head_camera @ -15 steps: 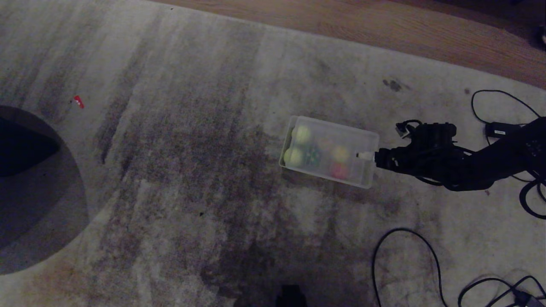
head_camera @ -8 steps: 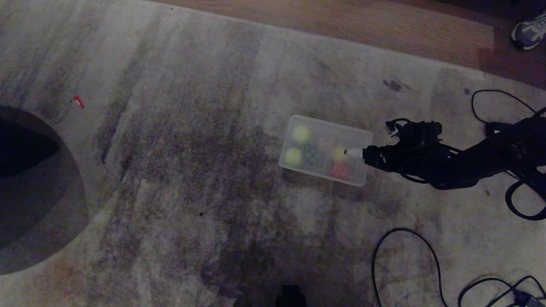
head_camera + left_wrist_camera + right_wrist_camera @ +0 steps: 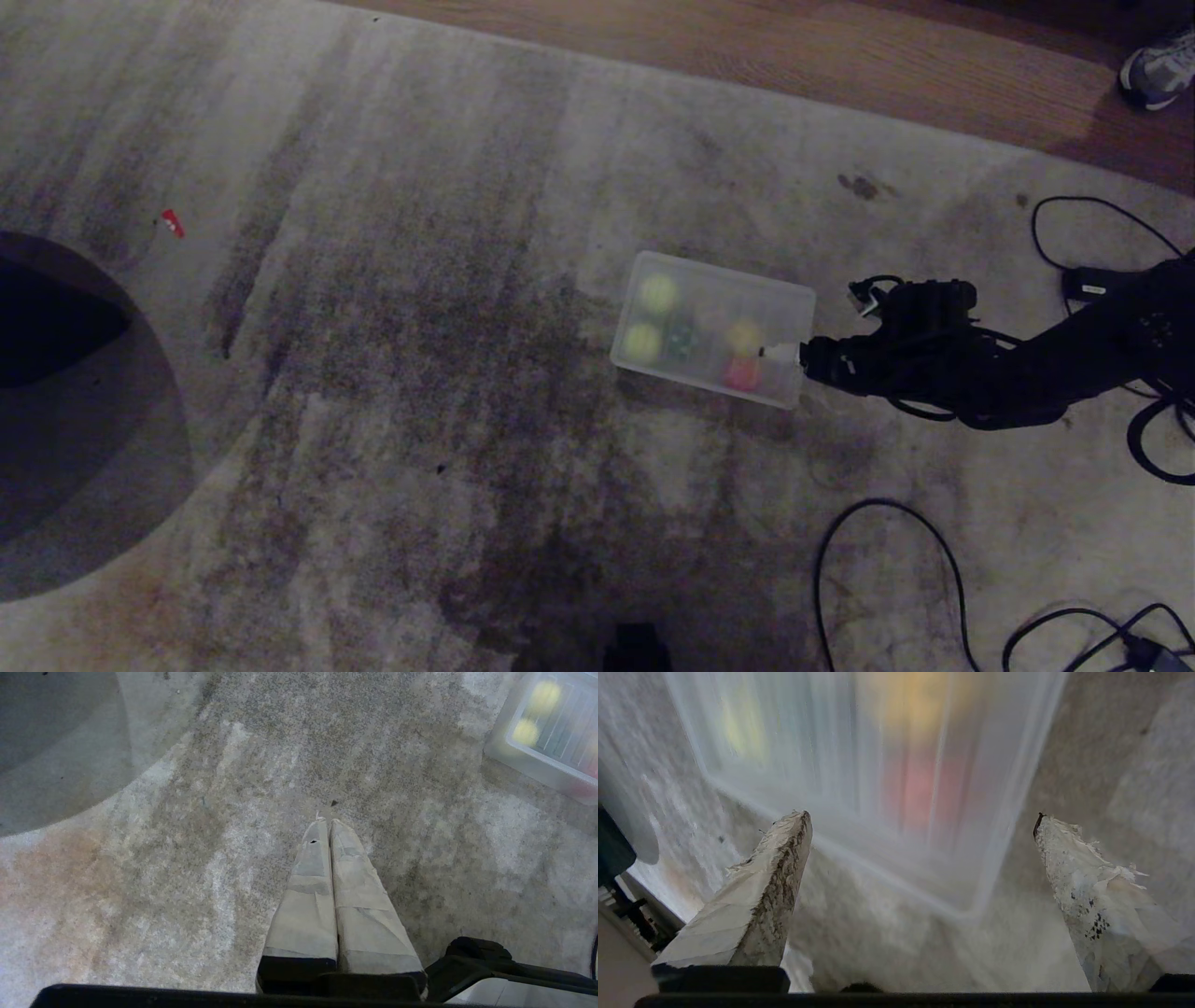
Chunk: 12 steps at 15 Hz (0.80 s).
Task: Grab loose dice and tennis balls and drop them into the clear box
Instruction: Close the lid
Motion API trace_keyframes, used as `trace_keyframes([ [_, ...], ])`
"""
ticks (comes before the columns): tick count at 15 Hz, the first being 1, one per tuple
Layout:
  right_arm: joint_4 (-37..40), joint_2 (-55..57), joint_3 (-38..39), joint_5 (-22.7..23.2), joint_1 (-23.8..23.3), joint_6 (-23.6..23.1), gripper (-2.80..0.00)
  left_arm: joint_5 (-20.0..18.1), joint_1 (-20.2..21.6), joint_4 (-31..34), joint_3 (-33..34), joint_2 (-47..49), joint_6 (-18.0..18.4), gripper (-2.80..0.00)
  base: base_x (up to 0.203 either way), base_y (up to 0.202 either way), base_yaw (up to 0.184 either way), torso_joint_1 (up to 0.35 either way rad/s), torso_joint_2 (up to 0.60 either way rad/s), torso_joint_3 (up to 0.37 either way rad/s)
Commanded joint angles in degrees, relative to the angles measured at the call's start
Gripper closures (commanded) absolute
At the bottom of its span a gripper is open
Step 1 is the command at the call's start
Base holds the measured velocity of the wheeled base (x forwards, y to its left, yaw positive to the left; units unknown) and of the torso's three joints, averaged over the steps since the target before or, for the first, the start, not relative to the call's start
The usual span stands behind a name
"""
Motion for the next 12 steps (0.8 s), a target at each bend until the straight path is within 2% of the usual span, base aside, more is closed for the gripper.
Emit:
trace_keyframes([
  [1,-0.09,-3.19,3.00,0.05,-0.02,-0.06,-2.80,-0.01,0.00,-0.03,0.09,0.06,-0.06,0.00,0.000,0.000,0.000,0.000,0.00,0.000],
  [4,0.02,-9.61,8.64,-0.01,-0.33,0.09,-2.80,-0.01,0.00,-0.03,0.09,0.06,-0.06,0.00,0.000,0.000,0.000,0.000,0.00,0.000],
  [6,-0.16,-16.56,16.07,-0.02,-1.34,0.20,-2.80,0.01,0.00,-0.03,0.09,0.06,-0.06,0.00,0.000,0.000,0.000,0.000,0.00,0.000],
  [7,-0.18,-20.63,19.95,0.05,-2.10,0.49,-0.73,0.08,0.00,-0.03,0.09,0.06,-0.06,0.00,0.000,0.000,0.000,0.000,0.00,0.000],
  [8,-0.19,-25.06,23.31,0.04,-2.87,1.03,0.00,-0.01,0.00,-0.03,0.09,0.06,-0.06,0.00,0.000,0.000,0.000,0.000,0.00,0.000],
  [12,3.18,-42.54,36.10,-1.24,-7.73,0.39,0.00,0.08,0.00,-0.03,0.09,0.06,-0.06,0.00,0.000,0.000,0.000,0.000,0.00,0.000],
])
